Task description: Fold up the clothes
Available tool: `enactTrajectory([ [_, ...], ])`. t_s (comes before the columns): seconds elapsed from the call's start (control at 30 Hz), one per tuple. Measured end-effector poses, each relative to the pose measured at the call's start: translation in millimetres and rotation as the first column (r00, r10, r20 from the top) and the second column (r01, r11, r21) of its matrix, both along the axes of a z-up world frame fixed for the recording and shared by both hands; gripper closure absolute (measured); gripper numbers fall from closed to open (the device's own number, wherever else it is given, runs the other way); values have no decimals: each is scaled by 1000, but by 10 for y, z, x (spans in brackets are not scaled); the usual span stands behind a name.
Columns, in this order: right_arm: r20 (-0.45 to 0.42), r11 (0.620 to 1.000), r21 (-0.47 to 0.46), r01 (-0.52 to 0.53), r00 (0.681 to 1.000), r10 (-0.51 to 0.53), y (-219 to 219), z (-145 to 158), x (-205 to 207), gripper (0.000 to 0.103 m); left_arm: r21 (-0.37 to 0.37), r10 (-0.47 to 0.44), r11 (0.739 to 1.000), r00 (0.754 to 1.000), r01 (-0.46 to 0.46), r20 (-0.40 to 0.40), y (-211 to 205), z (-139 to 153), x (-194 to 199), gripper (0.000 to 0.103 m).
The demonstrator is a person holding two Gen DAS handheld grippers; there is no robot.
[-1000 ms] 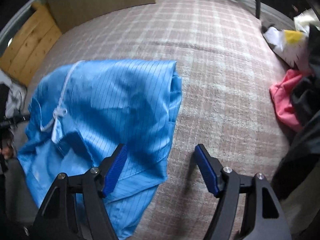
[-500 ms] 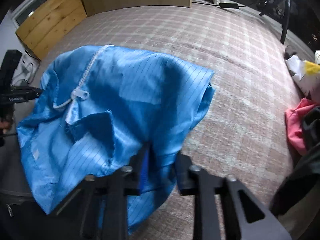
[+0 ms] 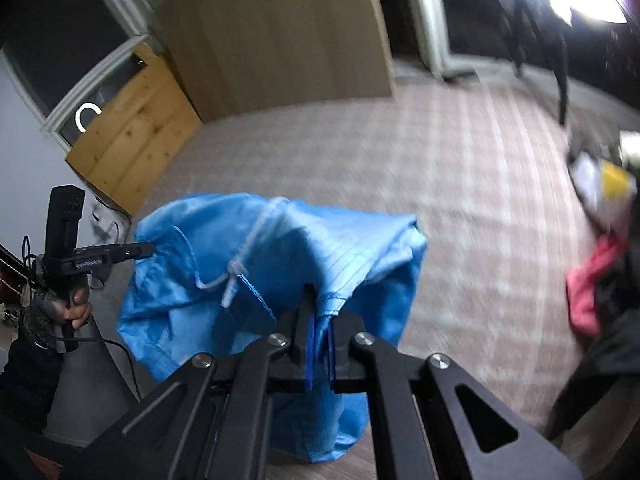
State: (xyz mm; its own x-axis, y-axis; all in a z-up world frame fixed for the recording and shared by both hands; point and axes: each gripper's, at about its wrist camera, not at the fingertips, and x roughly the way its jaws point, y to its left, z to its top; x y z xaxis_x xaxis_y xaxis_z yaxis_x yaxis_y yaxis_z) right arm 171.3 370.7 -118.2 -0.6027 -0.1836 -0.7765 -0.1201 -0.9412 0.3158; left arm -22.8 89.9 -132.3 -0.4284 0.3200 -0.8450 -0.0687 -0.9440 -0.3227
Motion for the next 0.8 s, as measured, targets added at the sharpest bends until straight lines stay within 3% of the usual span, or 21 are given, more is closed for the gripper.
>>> enactTrajectory([
  [0.13,-51,999,43,-16,999,18,-106,309,-526,99,-33,-4,999,998,2,-69,-596,337,-40,100],
  [0.43,-135,995,84,-46,989,57,-512,606,-2074,100,-130,51,989,982,-76,-184,-1800,766,-546,100],
  [0.63,-128,991,109,-78,987,92,-805,463,-3142,100,-162,115,976,978,-143,-172,-2479,527,-1061,100],
  [0.8,-23,986,130,-109,993,113,-889,1,-3714,100,-196,136,970,989,-145,-57,-2818,-55,-1465,99],
])
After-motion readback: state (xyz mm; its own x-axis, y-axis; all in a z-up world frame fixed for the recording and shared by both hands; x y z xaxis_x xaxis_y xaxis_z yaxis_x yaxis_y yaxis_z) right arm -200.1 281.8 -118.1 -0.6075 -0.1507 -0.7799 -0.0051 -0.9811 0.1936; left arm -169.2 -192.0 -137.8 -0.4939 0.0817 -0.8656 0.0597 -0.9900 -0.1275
